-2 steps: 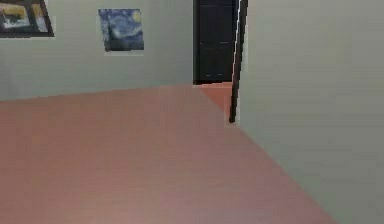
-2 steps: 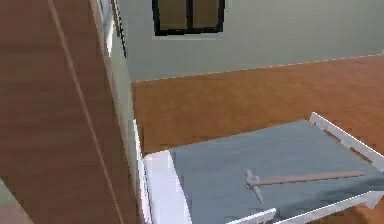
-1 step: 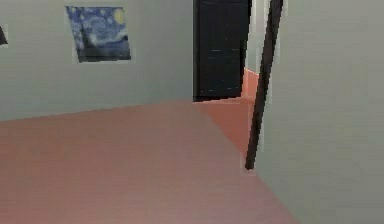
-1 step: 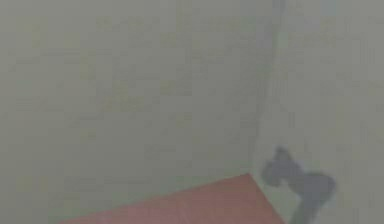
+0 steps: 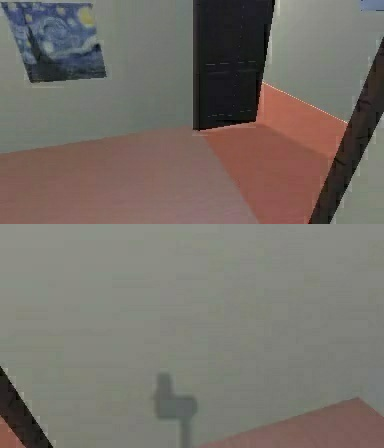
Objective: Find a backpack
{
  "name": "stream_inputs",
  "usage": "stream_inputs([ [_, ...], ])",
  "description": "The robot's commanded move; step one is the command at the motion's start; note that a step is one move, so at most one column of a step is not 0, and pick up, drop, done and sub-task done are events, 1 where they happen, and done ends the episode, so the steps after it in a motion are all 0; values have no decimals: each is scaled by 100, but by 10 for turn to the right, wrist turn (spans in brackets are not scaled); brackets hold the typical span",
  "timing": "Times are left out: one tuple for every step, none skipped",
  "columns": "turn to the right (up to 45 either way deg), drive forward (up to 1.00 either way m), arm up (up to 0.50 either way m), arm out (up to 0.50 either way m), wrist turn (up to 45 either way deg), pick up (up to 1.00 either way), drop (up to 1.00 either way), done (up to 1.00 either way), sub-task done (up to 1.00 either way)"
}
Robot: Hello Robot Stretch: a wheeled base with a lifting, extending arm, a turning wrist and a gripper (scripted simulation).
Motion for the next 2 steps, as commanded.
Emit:
stream_inputs([
  [0,55,0,0,0,0,0,0,0],
  [90,0,0,0,0,0,0,0,0],
])
